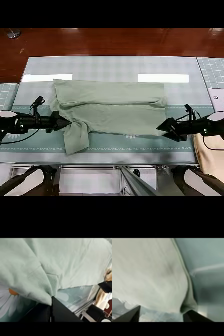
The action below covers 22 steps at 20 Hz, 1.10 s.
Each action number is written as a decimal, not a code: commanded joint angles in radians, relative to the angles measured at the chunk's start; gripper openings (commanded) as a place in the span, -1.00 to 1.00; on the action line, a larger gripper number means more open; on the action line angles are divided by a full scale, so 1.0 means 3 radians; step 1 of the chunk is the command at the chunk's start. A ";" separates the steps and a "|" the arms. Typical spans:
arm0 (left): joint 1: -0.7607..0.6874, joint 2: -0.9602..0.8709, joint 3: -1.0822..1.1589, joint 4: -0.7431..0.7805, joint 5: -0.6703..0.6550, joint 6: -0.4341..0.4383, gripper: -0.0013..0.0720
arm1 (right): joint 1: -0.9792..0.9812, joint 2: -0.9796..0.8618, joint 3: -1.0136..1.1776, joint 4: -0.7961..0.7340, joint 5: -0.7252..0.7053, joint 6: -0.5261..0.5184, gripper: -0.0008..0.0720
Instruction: Fold the shirts.
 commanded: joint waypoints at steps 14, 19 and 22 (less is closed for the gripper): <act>-0.0215 -0.0825 0.1962 0.0253 0.0429 -0.0502 -0.90 | 0.0315 -0.0928 0.2084 0.0537 -0.0252 -0.0130 -0.94; -0.0427 -0.1696 0.2904 0.0337 0.0392 -0.0900 -0.90 | 0.0334 -0.1483 0.2570 0.0540 -0.0378 0.0004 -0.94; -0.0487 -0.2080 0.3384 0.0521 0.0276 -0.1087 -0.90 | 0.0343 -0.1752 0.2796 0.0556 -0.0376 0.0058 -0.94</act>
